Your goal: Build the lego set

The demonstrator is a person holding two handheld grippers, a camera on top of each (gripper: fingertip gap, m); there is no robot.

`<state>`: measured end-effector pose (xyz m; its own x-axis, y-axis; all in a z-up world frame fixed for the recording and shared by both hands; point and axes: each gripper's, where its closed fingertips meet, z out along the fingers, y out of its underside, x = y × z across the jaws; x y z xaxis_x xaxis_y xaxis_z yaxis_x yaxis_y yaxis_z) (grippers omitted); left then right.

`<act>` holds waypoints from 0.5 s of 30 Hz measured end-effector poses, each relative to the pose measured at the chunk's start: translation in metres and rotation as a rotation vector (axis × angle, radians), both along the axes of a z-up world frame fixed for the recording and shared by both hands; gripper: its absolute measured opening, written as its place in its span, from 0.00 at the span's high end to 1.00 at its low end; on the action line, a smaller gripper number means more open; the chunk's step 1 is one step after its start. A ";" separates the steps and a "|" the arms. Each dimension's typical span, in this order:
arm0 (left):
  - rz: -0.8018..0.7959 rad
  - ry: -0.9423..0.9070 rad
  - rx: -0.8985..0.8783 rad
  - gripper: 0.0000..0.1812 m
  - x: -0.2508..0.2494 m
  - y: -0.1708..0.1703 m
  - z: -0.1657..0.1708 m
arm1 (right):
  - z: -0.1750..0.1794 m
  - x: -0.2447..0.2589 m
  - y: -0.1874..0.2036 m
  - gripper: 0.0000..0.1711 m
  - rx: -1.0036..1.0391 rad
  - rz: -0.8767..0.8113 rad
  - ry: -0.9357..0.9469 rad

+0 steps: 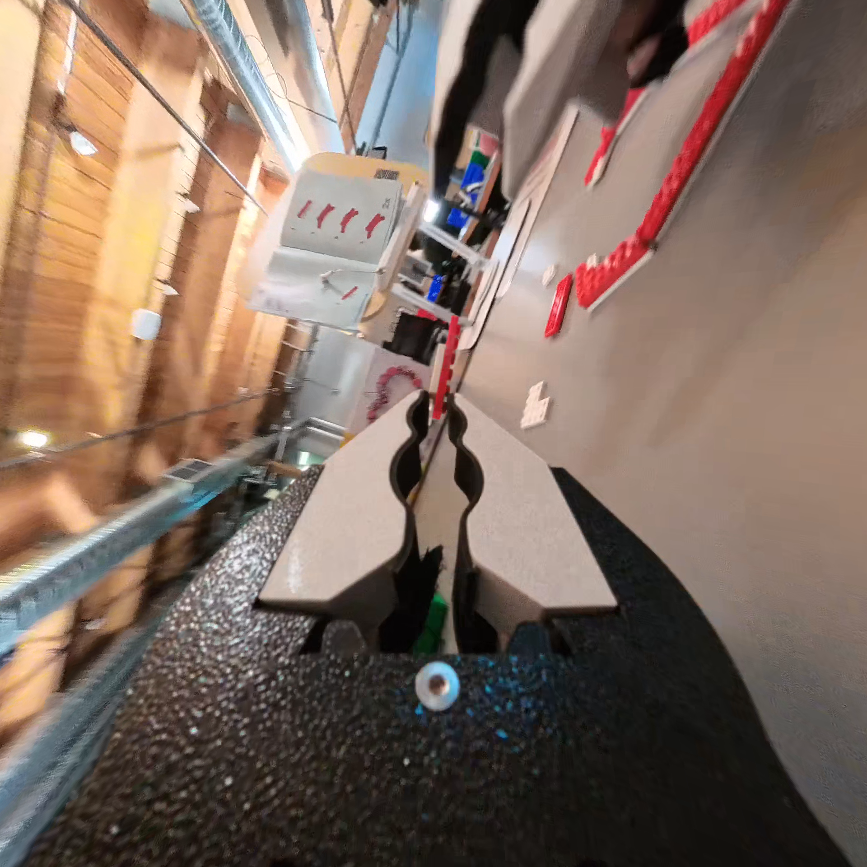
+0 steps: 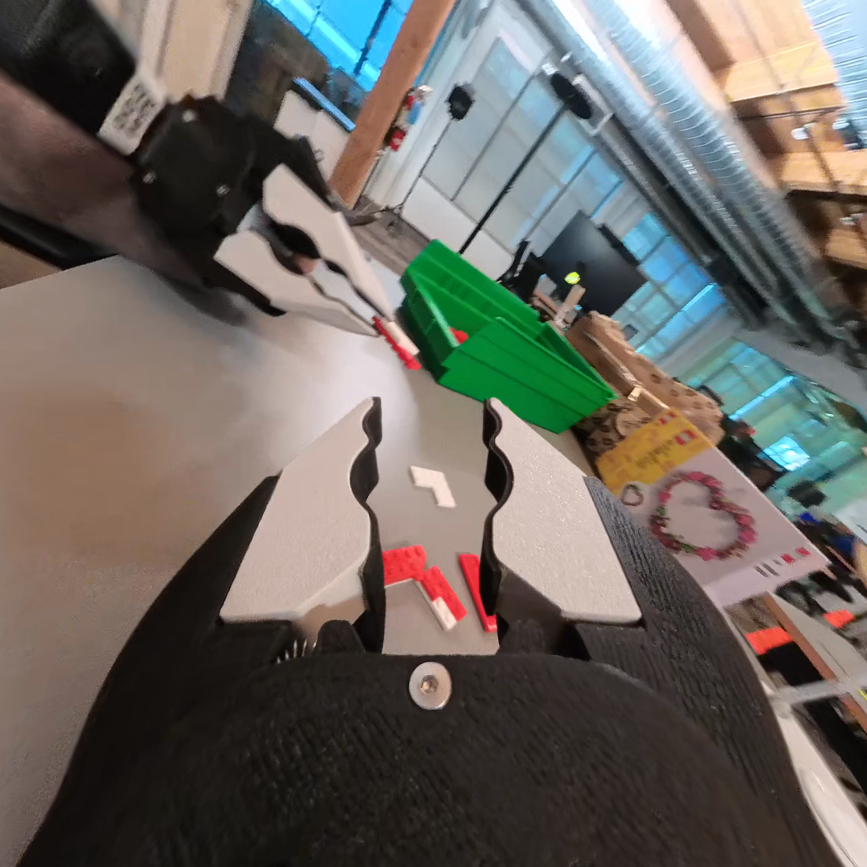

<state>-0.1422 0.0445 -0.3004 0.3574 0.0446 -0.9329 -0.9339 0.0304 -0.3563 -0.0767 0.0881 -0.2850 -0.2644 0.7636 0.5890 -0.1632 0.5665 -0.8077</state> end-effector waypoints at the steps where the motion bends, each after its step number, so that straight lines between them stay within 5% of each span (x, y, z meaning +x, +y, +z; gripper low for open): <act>1: 0.015 0.045 0.011 0.97 -0.002 0.001 -0.001 | 0.003 0.000 0.005 0.76 -0.014 -0.020 0.021; 8: 0.053 0.108 -0.057 0.97 -0.011 0.007 -0.017 | -0.002 -0.012 0.024 0.77 -0.070 -0.130 -0.100; 15: 0.040 0.085 -0.173 0.97 -0.012 0.012 -0.038 | -0.032 -0.073 0.050 0.80 -0.254 -0.168 -0.553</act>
